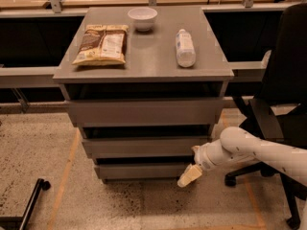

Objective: Open bottom drawer

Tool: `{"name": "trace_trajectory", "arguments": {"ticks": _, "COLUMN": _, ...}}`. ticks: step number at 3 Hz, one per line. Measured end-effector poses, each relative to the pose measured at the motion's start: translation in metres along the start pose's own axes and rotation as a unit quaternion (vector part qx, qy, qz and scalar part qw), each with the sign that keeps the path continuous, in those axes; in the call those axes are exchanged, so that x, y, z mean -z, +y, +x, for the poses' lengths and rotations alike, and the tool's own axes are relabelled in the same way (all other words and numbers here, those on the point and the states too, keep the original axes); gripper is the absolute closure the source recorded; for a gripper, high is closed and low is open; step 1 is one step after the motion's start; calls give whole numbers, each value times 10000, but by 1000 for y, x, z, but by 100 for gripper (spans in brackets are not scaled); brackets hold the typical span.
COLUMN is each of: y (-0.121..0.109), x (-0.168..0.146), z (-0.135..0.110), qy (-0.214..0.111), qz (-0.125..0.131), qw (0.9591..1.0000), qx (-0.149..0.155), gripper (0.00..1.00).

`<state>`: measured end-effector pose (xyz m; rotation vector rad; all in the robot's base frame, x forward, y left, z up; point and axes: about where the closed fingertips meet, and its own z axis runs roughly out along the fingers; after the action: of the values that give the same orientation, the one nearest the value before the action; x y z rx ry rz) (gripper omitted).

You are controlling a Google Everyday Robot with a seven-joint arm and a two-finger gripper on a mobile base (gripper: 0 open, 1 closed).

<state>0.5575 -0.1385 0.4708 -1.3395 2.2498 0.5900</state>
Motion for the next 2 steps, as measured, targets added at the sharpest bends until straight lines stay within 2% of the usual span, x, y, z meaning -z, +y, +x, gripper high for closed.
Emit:
{"name": "trace_trajectory", "arguments": {"ticks": 1, "y": -11, "x": -21, "z": 19, "qy": -134, "qz": -139, "qw": 9998, "qx": -6, "gripper": 0}}
{"name": "trace_trajectory", "arguments": {"ticks": 2, "y": -35, "x": -64, "z": 47, "qy": -584, "qz": -317, "qw": 9977, "qx": -162, "gripper": 0}}
